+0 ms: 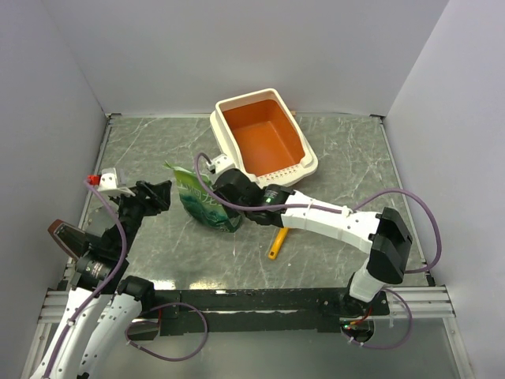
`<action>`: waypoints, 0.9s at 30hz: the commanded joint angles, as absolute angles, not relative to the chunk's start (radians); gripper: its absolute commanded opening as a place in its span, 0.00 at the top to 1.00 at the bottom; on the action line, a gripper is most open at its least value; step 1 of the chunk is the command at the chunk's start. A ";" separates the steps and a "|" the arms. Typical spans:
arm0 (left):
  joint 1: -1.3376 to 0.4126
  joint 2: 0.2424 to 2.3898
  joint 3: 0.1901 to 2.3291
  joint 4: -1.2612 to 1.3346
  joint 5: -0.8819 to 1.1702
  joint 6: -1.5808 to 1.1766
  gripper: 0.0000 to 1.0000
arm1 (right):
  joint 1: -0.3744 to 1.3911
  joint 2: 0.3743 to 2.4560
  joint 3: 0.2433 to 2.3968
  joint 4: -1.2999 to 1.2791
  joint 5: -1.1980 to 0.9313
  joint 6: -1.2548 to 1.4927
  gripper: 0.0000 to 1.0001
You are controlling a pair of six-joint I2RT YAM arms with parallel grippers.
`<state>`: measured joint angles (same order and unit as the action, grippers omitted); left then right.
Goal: Fill the litter box with clean litter
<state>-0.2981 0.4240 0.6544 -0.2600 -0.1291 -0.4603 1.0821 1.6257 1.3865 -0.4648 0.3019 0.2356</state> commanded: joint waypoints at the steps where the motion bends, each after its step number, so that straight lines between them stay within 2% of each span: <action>1: -0.299 0.410 0.650 -0.245 -0.130 -0.446 0.29 | 1.092 1.536 1.443 -0.436 0.339 0.224 0.59; 5: -0.299 0.413 0.650 -0.241 -0.118 -0.446 0.29 | 1.086 1.485 1.491 -0.497 0.328 0.149 0.40; 9: -0.299 0.414 0.649 -0.242 -0.112 -0.446 0.29 | 1.062 1.431 1.528 -0.543 0.299 0.078 0.32; 17: -0.299 0.422 0.649 -0.238 -0.104 -0.445 0.29 | 0.908 1.463 1.591 -0.604 -0.020 -0.054 0.26; 27: -0.299 0.426 0.647 -0.238 -0.104 -0.445 0.29 | 0.884 1.594 1.652 -0.618 -0.159 -0.118 0.21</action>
<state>-0.2981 0.4236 0.6479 -0.2592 -0.1165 -0.4564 0.8848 1.5654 1.5993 -0.6083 -0.0780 -0.0780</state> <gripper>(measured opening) 0.709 0.785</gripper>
